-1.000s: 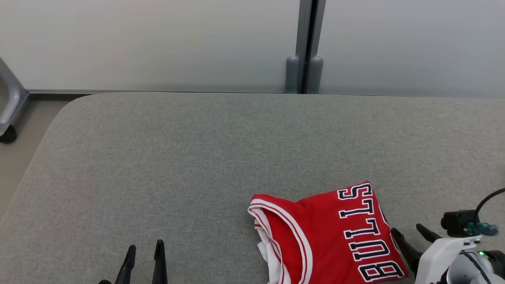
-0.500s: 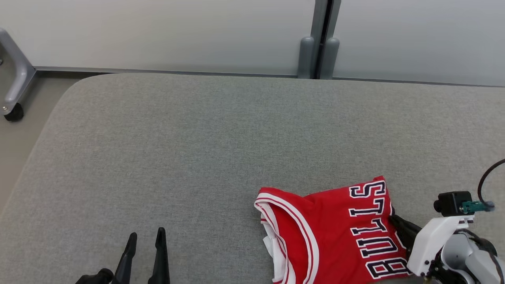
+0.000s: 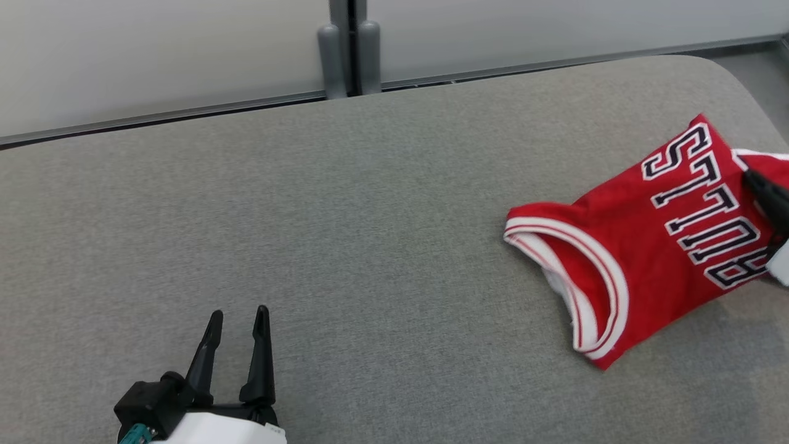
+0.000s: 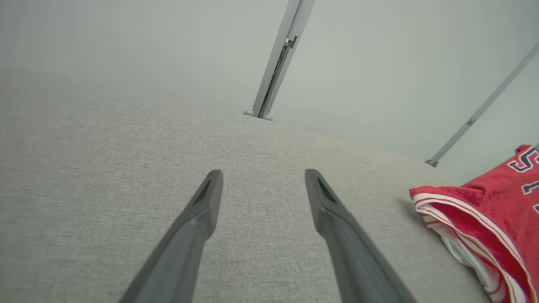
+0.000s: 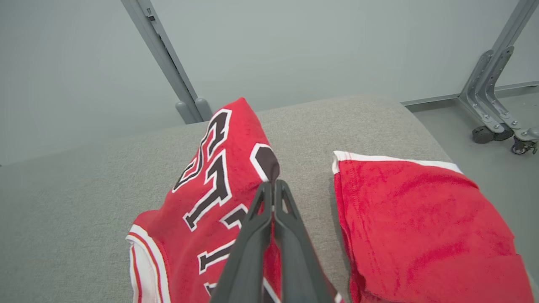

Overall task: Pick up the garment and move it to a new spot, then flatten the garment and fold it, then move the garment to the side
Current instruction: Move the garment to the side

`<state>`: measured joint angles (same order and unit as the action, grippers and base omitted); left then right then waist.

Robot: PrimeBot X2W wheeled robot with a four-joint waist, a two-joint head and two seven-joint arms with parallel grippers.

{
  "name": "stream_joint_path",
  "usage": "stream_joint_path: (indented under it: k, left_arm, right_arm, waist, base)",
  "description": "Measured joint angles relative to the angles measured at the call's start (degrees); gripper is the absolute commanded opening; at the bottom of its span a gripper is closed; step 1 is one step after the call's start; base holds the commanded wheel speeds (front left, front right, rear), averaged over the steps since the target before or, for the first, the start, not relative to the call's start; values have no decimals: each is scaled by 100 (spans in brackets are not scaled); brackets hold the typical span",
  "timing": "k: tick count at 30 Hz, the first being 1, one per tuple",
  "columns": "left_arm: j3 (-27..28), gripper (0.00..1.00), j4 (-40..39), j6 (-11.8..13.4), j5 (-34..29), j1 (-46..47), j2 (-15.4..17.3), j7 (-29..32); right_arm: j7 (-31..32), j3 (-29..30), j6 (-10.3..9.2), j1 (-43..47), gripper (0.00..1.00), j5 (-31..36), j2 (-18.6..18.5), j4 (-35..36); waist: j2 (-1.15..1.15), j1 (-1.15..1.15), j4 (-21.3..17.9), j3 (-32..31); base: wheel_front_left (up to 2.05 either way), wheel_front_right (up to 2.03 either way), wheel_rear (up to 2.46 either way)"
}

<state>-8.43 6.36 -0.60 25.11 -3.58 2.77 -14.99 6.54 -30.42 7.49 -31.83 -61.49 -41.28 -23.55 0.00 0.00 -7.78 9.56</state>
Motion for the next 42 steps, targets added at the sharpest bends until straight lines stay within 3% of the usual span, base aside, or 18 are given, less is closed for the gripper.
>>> stream_joint_path:
  k: [8, 17, 19, 20, 25, 31, 37, 42]
  left_arm:
    - [-75, 100, 169, -87, -208, 455, -2, 0]
    - [-14, 100, 298, -120, -352, 468, 0, 0]
    - [-4, 100, 316, -129, -387, 428, 0, 0]
    - [0, 100, 330, -129, -390, 421, 0, 0]
    - [4, 100, 343, -135, -423, 387, -1, 0]
    - [77, 100, 243, -116, -276, 214, 0, 0]
    - [256, 100, 68, 26, -88, -226, 3, 0]
    - [491, 100, -169, 181, -101, -641, 1, 0]
  right_arm:
    - [188, 400, 0, -866, 0, 26, -483, -56]
    - [221, 703, 1, -1014, 0, 269, -676, -766]
    - [164, 745, 1, -1014, 74, 538, -717, -1113]
    - [143, 768, 1, -1020, 100, 691, -742, -1292]
    - [-213, 877, 1, -1180, 100, 1389, -792, -1664]
    - [-985, 1001, 1, -1067, 100, 1981, -654, -1361]
    - [-1625, 1205, 1, -91, 100, 2524, -30, -823]
    - [-2026, 1838, 1, 860, 100, 3189, 824, -654]
  waist:
    - [0, 0, -571, 571]
    - [0, 0, -595, 827]
    - [0, 0, -577, 845]
    - [0, 0, -571, 849]
    - [0, 0, -556, 806]
    - [0, 0, -475, 490]
    - [0, 0, -299, -92]
    - [0, 0, -103, -600]
  base:
    - [0, 0, 0]
    - [0, 0, 0]
    - [0, 0, 0]
    - [0, 0, 0]
    - [0, 0, 0]
    - [0, 0, 0]
    - [0, 0, 0]
    - [0, 0, 0]
